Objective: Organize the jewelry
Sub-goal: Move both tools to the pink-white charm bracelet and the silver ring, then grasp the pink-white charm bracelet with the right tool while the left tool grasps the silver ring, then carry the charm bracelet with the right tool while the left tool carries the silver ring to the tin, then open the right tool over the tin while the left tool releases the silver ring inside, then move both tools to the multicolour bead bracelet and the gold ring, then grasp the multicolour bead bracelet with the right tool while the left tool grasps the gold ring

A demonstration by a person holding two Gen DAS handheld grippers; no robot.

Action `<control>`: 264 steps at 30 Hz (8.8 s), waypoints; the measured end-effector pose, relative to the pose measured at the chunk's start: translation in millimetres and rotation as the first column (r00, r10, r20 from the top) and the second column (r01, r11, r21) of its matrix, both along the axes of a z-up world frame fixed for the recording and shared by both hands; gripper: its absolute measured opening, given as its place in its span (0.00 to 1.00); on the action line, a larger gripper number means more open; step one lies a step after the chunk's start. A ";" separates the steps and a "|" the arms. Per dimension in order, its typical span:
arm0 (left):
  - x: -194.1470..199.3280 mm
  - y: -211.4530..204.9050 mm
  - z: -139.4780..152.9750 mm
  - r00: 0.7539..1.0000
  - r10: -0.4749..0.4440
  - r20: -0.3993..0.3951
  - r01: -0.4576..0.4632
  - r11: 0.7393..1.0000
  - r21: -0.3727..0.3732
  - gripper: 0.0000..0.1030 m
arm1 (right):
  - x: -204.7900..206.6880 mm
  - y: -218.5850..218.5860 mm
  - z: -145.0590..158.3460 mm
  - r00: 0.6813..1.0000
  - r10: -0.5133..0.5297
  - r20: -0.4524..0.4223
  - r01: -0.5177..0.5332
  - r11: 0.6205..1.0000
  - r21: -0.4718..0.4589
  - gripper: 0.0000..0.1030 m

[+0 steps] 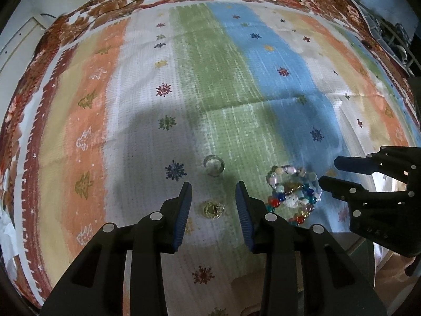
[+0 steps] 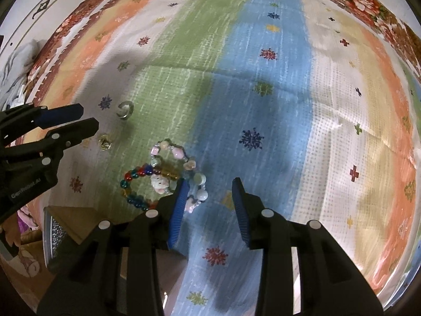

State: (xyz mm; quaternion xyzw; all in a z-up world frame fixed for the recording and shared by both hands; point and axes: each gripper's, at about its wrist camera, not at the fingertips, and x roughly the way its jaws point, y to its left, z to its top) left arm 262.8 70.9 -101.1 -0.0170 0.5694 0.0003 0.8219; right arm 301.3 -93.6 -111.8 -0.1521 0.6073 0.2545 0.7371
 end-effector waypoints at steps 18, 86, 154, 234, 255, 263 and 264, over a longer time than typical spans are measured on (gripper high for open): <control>23.6 -0.5 -23.1 0.999 -0.002 -0.048 0.002 1.000 -0.001 0.36 | 10.4 8.1 -23.4 1.000 -0.003 -0.021 0.002 0.999 -0.049 0.39; -6.4 -5.4 30.6 0.996 0.014 0.086 -0.010 0.999 -0.042 0.19 | -21.4 11.8 77.1 0.995 -0.011 0.096 -0.007 0.983 0.183 0.12; -142.2 -57.3 78.1 0.972 -0.060 0.226 0.073 0.996 -0.047 0.19 | -145.4 -27.0 116.7 0.986 0.041 0.159 -0.080 0.966 0.247 0.12; -11.7 -2.4 -15.8 0.995 -0.068 -0.070 0.072 0.996 0.047 0.40 | -6.7 4.2 -0.7 0.999 0.028 -0.029 -0.029 0.999 -0.019 0.34; 1.1 2.4 -36.0 0.992 -0.046 -0.117 0.043 0.999 -0.024 0.42 | -6.1 20.6 -21.7 0.997 0.051 -0.060 -0.054 0.997 -0.048 0.35; 3.1 -4.5 -43.9 0.989 -0.071 -0.128 0.074 0.997 0.021 0.41 | -7.9 29.0 -28.2 0.997 0.052 -0.063 -0.055 0.997 -0.047 0.36; 3.3 -4.1 -44.3 0.989 -0.067 -0.129 0.071 0.997 0.021 0.41 | -8.7 28.3 -28.9 0.997 0.050 -0.061 -0.053 0.997 -0.050 0.34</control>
